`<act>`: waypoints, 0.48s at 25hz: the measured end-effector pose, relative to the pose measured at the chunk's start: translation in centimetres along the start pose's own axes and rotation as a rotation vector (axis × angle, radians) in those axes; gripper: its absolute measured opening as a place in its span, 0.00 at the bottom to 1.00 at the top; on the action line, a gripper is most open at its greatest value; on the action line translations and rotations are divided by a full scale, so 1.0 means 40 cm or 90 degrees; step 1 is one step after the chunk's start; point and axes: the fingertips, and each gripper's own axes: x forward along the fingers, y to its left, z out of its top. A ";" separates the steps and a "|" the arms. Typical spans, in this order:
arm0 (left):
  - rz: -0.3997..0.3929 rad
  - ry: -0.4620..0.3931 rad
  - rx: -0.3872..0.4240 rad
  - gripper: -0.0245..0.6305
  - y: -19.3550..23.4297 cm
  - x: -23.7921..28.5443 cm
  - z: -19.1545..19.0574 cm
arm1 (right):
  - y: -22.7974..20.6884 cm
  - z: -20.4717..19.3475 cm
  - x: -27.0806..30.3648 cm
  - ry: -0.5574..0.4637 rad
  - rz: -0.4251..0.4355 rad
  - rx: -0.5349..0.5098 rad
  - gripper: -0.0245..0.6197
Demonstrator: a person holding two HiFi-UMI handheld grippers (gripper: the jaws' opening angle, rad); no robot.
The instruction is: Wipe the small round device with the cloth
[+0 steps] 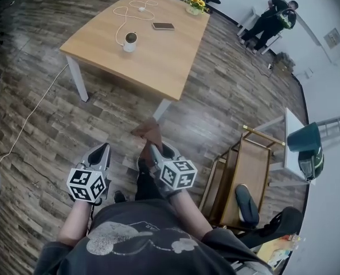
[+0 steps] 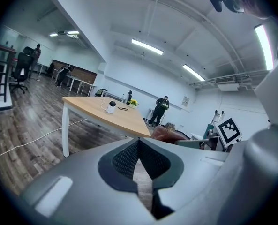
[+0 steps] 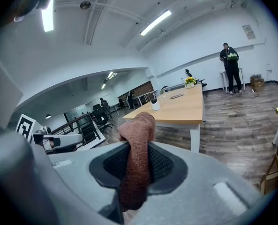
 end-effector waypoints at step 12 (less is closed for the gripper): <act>0.047 -0.026 0.008 0.07 0.055 0.257 0.152 | -0.156 0.194 0.221 0.001 0.053 -0.007 0.16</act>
